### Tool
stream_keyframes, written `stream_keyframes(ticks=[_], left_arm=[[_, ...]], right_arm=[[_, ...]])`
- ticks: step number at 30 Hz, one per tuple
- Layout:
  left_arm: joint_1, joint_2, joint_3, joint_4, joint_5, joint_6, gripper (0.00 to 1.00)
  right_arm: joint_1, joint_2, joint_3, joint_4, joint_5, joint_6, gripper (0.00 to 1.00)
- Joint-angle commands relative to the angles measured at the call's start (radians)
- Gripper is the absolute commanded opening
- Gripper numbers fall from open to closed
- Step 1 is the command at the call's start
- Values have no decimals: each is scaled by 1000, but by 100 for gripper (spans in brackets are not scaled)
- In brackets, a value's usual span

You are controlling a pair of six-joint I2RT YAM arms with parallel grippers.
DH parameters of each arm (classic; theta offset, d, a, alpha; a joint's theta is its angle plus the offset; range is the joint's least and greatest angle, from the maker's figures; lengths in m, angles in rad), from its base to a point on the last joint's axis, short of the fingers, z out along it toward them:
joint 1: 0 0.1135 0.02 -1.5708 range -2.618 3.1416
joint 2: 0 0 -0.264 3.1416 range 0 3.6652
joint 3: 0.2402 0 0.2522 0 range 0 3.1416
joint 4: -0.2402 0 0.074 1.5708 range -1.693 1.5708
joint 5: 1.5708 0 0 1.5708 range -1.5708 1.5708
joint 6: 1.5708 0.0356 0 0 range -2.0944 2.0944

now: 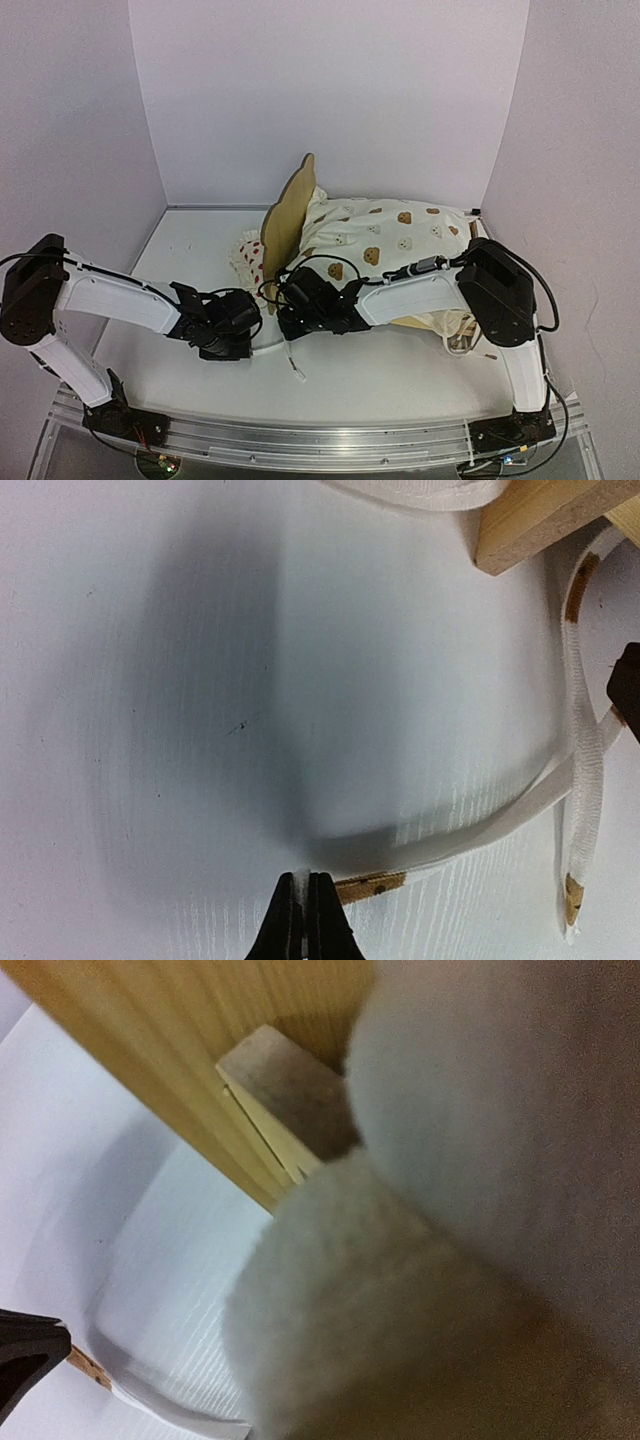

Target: Set up the pet bed

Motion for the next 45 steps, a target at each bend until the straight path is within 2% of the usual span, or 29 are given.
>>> stream_keyframes(ticks=[1, 6, 14, 21, 31, 38, 45], left_arm=[[3, -45, 34, 39, -22, 41, 0], [4, -35, 119, 60, -37, 120, 0], [38, 93, 276, 120, -35, 211, 0], [79, 179, 310, 230, 56, 247, 0], [94, 155, 188, 447, 175, 202, 0], [118, 115, 20, 737, 283, 100, 0], [131, 137, -62, 939, 361, 34, 0]], right_arm=[[1, -3, 14, 28, 26, 0, 1], [0, -52, -39, 37, 16, -4, 0], [1, -120, -120, 86, -5, -11, 0], [1, -176, -177, 102, 5, -15, 0], [-2, -224, -238, 169, -37, -5, 0], [-20, -211, -222, 192, -114, 15, 0], [-46, -202, -242, 258, -210, 49, 0]])
